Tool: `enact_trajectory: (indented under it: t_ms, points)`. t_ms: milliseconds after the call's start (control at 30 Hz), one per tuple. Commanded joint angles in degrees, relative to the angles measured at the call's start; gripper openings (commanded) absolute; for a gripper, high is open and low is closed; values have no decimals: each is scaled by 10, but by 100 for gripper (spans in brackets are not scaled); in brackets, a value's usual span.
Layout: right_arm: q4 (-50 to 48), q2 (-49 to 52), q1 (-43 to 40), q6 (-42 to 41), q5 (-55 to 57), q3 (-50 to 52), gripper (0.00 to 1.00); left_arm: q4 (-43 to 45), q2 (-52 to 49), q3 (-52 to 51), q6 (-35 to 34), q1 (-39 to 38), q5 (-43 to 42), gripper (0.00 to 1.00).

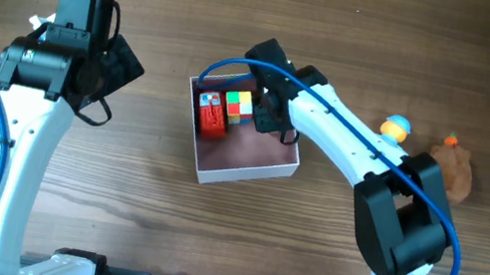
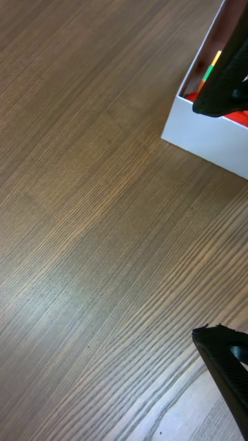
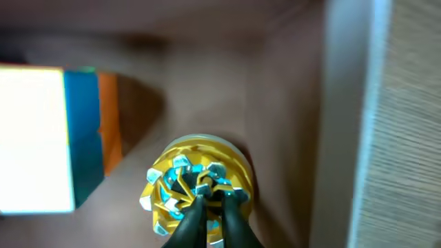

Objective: Pack container
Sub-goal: 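Carry the yellow round toy into the box and release it, then move the right gripper to the duck toy and grasp it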

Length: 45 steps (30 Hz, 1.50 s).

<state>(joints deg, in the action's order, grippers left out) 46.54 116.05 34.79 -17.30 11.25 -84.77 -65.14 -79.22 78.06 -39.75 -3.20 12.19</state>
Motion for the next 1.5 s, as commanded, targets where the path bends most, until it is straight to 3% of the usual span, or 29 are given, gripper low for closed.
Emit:
enact_trajectory:
  t_ms: [0, 433, 633, 733, 800, 933, 1233, 1467]
  points:
    - [-20, 7, 0, -38, 44, 5, 9, -1, -4, -6, 3, 3, 9, 98]
    - [-73, -5, 0, -35, 25, 5, 12, -1, -4, -6, 3, 3, 9, 98]
    - [-45, -148, -2, -7, 34, 5, 15, -1, -4, -6, 3, 3, 9, 98]
    - [-8, -233, -25, -20, 38, 5, 31, -1, -4, -6, 3, 3, 9, 98]
    - [46, -259, -60, -36, 21, 5, 29, -1, -4, -6, 3, 3, 9, 98]
    - [171, -216, -134, -99, 6, 38, 25, -3, -4, -6, 3, 3, 9, 98]
    - [100, -160, -136, -23, -150, 148, 22, -7, -4, -6, 3, 3, 9, 98]
    - [96, -160, -136, 75, -271, 159, 22, -7, -4, -6, 3, 3, 9, 98]
